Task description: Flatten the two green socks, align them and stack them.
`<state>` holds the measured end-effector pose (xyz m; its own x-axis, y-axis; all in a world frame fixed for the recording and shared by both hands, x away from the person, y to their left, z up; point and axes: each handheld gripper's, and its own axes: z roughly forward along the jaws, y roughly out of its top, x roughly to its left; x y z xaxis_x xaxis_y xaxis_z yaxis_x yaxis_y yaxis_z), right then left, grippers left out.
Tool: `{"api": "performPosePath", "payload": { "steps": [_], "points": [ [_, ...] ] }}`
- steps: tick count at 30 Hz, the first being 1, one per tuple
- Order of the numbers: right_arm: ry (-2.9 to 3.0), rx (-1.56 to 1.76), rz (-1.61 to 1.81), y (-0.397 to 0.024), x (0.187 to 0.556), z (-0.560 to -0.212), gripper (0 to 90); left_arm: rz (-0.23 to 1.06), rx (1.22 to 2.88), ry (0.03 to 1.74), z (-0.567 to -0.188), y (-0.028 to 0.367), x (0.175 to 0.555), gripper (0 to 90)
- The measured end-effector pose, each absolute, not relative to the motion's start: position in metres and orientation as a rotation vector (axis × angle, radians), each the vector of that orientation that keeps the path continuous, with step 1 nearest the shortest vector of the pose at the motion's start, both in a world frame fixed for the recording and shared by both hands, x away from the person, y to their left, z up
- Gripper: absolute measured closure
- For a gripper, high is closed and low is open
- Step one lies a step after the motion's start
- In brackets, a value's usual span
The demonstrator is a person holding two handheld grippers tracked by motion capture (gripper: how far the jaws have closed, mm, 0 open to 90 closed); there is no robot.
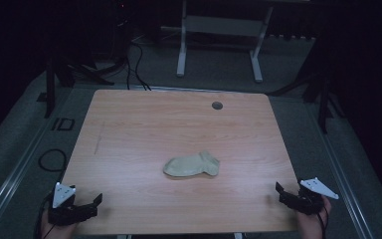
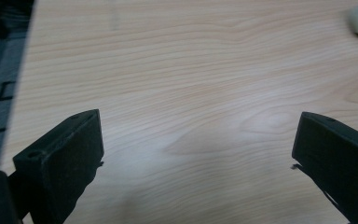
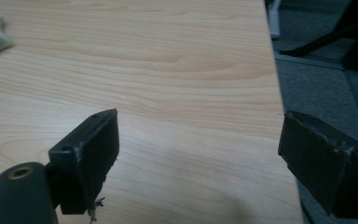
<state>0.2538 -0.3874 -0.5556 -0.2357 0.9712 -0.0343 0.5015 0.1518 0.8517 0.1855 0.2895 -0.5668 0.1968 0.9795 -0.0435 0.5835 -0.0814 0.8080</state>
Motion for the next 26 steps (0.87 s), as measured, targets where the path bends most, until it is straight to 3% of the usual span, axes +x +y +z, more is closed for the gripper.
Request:
{"api": "performPosePath", "payload": {
  "steps": [8, 26],
  "points": [
    [1.769, 1.422, 0.925, -0.388, 0.255, -0.559, 12.0, 0.819, 1.674, 1.563, -0.567, 0.301, 0.181, 2.2],
    [1.776, 1.405, 0.884, -0.386, 0.260, -0.561, 12.0, 0.863, 1.662, 1.606, -0.575, 0.297, 0.183, 2.2]
  ]
}}
